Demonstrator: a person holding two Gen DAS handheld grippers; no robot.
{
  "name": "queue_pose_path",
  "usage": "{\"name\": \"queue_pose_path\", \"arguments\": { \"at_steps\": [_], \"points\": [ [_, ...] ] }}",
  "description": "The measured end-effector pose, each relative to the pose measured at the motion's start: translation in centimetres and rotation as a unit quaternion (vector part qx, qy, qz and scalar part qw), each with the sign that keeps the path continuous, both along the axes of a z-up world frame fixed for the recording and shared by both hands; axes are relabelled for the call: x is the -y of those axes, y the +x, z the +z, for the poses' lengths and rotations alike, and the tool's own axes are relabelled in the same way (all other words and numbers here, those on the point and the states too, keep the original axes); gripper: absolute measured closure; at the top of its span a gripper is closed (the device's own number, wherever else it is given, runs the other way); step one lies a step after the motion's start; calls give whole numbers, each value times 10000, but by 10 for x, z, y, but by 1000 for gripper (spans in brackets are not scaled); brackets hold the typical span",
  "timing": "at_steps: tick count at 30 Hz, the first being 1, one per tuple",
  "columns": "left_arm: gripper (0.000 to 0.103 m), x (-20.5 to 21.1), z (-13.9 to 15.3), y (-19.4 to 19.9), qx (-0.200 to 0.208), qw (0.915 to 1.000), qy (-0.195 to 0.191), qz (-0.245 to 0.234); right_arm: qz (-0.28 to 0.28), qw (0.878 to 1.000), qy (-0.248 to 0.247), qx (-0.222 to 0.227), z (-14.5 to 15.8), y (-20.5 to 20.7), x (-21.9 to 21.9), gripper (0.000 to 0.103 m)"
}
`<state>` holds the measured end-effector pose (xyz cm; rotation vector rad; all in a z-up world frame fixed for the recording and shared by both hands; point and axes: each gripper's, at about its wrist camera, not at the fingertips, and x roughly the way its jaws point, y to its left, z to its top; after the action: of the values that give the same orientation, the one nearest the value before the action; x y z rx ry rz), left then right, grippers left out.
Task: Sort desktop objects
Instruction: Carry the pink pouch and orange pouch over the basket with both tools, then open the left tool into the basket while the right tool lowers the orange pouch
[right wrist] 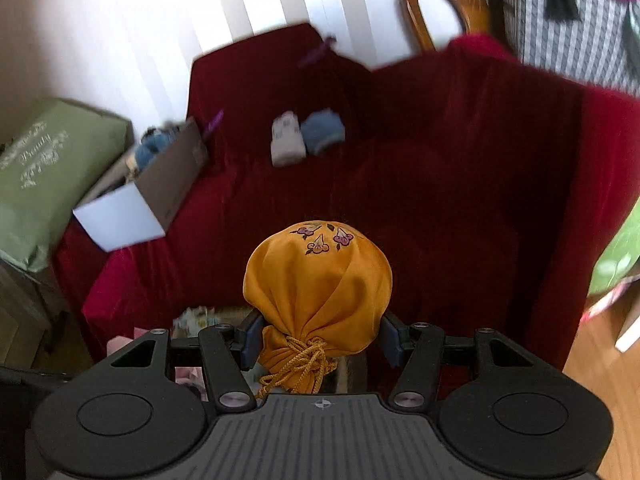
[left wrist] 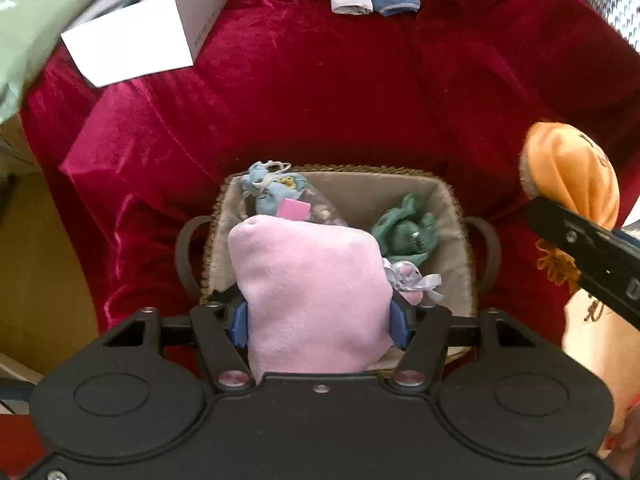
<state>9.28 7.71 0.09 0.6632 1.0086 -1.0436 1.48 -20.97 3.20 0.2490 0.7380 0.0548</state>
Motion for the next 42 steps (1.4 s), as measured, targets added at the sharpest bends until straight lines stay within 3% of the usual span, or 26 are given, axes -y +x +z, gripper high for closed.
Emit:
{"name": "queue_pose_path", "arguments": {
  "at_steps": [9,18,21,23,29,35,36,42],
  "points": [
    [43,6,-2,5,193,9993,-159,-270,225,9993,-195,-224,-23,0,-28,46],
    [44,21,10,45,-261,9989,-372,-104,245,9985,-403,-267,-26,-1,-31,46],
    [43,26,8,55,-259,9993,-242,-114,241,9985,-406,-270,-25,0,-30,46],
    [43,32,1,62,-313,9988,-62,-370,258,9985,-393,-271,-25,0,-30,46],
    [43,41,-19,75,-670,9968,293,-332,337,9982,-414,-267,-23,2,-33,46],
    [43,48,-27,68,-424,9974,405,-430,420,9978,-412,-304,-25,6,-37,46],
    [43,50,-28,67,-304,9852,460,-1621,438,9977,-411,-319,-25,6,-37,46],
    [42,49,-30,60,-224,9834,507,-1729,507,9973,-364,-387,-27,7,-37,46]
  ]
}}
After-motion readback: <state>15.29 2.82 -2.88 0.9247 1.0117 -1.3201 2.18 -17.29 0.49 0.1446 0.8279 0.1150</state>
